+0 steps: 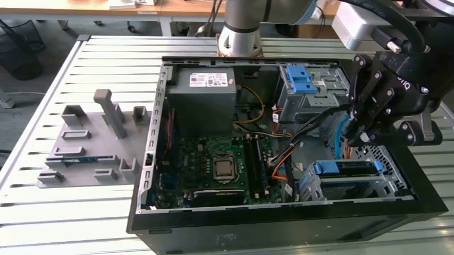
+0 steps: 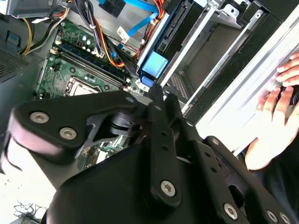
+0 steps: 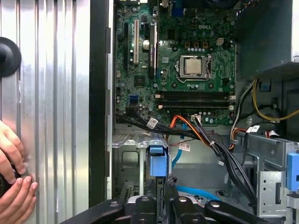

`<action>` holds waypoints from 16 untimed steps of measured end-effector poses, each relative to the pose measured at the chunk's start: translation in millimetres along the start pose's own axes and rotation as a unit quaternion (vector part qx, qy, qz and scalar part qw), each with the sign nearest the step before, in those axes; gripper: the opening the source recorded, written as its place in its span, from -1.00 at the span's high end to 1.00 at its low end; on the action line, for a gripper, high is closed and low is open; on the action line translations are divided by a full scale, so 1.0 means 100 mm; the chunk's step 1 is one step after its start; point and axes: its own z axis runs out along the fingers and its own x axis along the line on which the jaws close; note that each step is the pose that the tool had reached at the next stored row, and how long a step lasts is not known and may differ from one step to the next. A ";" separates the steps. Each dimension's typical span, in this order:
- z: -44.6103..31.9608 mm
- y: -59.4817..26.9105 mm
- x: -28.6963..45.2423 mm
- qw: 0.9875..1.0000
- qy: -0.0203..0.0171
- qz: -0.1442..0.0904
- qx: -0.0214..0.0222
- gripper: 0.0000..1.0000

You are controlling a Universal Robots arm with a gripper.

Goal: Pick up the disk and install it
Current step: 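Insert the disk into the insertion slot, then insert the first disk wire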

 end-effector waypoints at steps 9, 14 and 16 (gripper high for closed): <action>0.011 0.000 0.000 1.000 0.000 0.000 0.000 0.79; 0.020 0.000 0.000 1.000 0.000 0.000 0.000 0.79; 0.021 0.000 0.000 1.000 0.000 0.000 0.000 0.79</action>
